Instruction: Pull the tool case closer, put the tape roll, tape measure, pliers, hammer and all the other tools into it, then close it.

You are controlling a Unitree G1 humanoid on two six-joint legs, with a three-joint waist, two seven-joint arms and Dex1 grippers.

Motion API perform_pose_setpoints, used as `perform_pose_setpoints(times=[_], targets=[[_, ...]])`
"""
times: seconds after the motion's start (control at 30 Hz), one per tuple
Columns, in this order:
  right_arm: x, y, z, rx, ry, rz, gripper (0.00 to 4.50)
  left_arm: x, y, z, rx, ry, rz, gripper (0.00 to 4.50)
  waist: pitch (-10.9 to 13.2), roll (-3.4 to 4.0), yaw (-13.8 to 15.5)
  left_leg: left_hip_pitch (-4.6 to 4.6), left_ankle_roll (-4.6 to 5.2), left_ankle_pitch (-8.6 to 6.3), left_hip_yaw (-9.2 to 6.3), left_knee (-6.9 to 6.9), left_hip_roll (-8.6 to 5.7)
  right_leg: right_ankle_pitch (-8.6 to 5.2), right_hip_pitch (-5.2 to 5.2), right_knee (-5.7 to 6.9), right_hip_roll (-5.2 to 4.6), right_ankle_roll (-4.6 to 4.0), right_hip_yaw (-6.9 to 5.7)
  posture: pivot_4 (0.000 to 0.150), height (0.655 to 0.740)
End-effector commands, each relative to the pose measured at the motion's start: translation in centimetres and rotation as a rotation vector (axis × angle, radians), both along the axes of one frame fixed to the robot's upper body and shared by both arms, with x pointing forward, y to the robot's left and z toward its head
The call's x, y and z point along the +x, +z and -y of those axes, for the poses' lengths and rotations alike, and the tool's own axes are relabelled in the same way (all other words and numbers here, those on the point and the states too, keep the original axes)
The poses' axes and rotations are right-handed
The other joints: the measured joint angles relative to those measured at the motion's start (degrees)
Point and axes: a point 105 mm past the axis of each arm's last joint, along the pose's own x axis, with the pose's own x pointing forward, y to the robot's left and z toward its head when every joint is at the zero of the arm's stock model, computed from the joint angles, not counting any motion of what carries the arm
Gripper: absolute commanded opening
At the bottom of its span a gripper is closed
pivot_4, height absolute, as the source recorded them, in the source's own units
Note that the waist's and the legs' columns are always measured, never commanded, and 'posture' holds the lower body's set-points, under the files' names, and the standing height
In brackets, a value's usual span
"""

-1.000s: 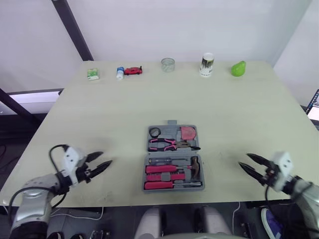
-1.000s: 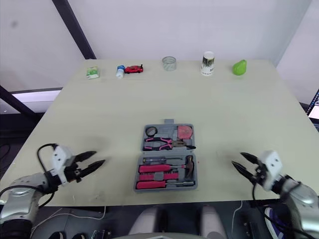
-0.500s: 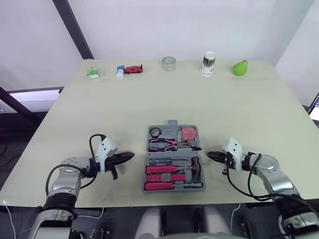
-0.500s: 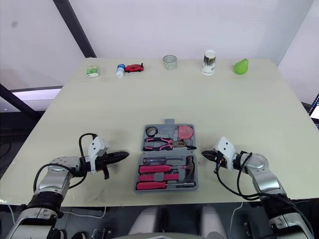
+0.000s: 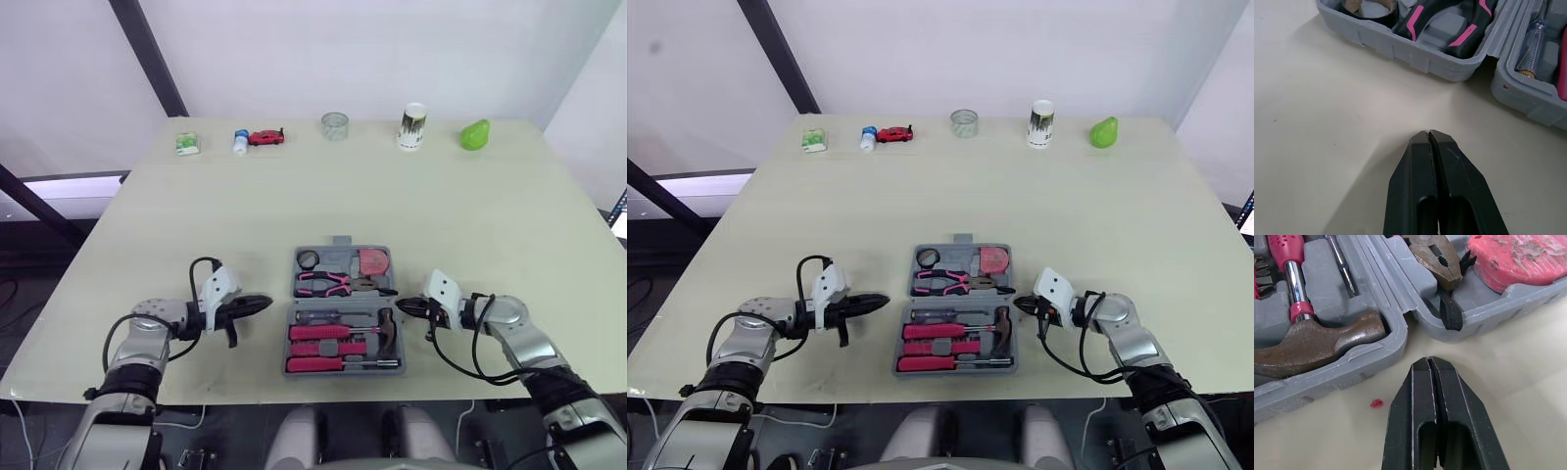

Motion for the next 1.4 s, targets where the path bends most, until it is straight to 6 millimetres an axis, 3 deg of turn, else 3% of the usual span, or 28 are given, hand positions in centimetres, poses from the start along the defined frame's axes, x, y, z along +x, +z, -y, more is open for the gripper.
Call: perform_pose_setpoints(times=[0.03,1.1,1.4], targets=[[-0.2,-0.3,-0.4,-0.022,0.028,0.007,0.0,-0.7,-1.3,1.2,0.017,-0.063,-0.059,0.07,0.0,0.0,-0.06,0.0,0.0,0.0,0.0,0.0,0.0,0.0,0.0,0.01,0.0,0.0,0.0,0.15,0.74],[-0.8,-0.1,-1.4,-0.001,0.066,0.032,0.0,-0.2,-0.8,4.5,0.023,-0.23,-0.121,0.07,-0.01,-0.01,-0.27,0.01,0.0,0.0,0.0,0.0,0.0,0.0,0.0,0.01,0.08,0.0,0.02,0.15,0.74],[-1.4,0.1,-1.6,0.003,0.104,0.008,0.0,-0.6,-1.6,6.6,-0.012,-0.277,-0.131,0.07,-0.03,0.02,0.39,-0.01,0.0,0.0,0.0,0.0,-0.01,0.0,0.01,-0.02,0.04,0.0,0.02,0.15,0.74]])
